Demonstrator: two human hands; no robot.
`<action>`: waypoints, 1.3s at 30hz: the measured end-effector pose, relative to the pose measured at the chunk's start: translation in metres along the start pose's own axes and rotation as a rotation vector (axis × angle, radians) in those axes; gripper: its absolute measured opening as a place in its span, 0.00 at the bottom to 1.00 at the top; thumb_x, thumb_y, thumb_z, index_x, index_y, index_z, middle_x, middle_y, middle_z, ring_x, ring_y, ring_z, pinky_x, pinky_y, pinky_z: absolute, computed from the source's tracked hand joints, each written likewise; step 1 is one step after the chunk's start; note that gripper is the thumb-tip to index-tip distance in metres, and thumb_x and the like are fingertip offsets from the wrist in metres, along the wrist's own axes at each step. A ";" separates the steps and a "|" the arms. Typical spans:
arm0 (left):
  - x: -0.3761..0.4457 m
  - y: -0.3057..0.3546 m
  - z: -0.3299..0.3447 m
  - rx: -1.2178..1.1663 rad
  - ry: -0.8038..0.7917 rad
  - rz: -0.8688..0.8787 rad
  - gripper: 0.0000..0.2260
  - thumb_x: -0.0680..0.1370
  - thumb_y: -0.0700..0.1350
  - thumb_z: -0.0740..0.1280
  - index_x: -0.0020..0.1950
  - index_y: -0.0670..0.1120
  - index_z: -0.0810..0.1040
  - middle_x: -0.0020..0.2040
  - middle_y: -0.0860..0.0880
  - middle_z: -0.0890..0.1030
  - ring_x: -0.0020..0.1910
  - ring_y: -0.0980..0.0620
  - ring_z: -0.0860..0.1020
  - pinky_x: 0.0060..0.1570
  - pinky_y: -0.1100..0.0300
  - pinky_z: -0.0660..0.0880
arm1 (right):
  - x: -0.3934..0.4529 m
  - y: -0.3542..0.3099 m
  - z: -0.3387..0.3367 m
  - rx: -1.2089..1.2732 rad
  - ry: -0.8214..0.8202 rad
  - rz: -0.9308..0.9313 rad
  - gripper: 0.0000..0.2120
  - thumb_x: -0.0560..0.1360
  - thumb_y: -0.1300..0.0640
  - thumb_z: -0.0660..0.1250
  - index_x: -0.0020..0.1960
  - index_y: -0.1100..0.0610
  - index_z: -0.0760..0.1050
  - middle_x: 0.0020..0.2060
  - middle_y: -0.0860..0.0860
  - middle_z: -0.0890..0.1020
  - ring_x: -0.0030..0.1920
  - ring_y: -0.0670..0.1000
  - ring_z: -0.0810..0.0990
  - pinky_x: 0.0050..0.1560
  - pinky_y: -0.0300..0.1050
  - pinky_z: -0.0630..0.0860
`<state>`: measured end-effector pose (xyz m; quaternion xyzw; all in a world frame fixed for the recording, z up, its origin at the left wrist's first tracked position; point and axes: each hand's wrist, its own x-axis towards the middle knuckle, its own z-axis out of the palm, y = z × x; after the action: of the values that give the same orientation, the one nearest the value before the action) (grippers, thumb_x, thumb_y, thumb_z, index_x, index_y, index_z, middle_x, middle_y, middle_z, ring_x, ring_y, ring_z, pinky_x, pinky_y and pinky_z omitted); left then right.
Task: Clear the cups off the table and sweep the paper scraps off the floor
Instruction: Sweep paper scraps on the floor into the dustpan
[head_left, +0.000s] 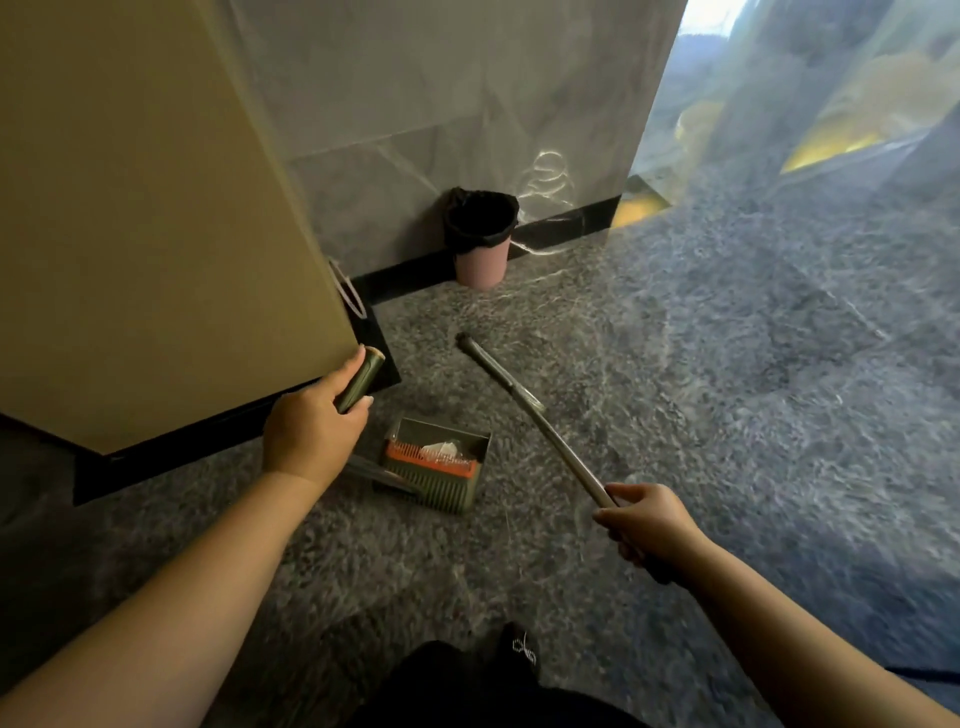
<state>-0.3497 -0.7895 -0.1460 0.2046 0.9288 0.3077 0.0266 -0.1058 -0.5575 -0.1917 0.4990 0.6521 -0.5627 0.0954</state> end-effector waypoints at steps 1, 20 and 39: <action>0.018 0.007 0.003 0.003 0.004 0.001 0.24 0.74 0.45 0.72 0.70 0.54 0.73 0.63 0.43 0.79 0.61 0.41 0.77 0.62 0.52 0.73 | 0.012 -0.012 -0.006 0.007 0.006 -0.004 0.10 0.73 0.64 0.70 0.48 0.50 0.78 0.28 0.56 0.75 0.22 0.51 0.72 0.24 0.40 0.68; 0.366 0.116 0.045 0.009 0.039 0.079 0.24 0.74 0.46 0.73 0.69 0.55 0.73 0.57 0.41 0.82 0.52 0.40 0.81 0.53 0.51 0.78 | 0.246 -0.246 -0.092 0.155 0.078 -0.078 0.25 0.74 0.65 0.69 0.70 0.57 0.71 0.30 0.57 0.78 0.23 0.52 0.73 0.24 0.41 0.68; 0.591 0.242 0.102 0.039 0.215 0.033 0.24 0.76 0.46 0.71 0.71 0.53 0.72 0.66 0.48 0.77 0.61 0.49 0.78 0.57 0.65 0.68 | 0.463 -0.409 -0.235 -0.037 -0.065 -0.097 0.25 0.73 0.66 0.69 0.70 0.58 0.71 0.28 0.56 0.77 0.22 0.51 0.72 0.22 0.39 0.69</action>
<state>-0.7844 -0.3222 -0.0430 0.1859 0.9286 0.3103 -0.0823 -0.5370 -0.0572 -0.1661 0.4466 0.6822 -0.5705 0.0984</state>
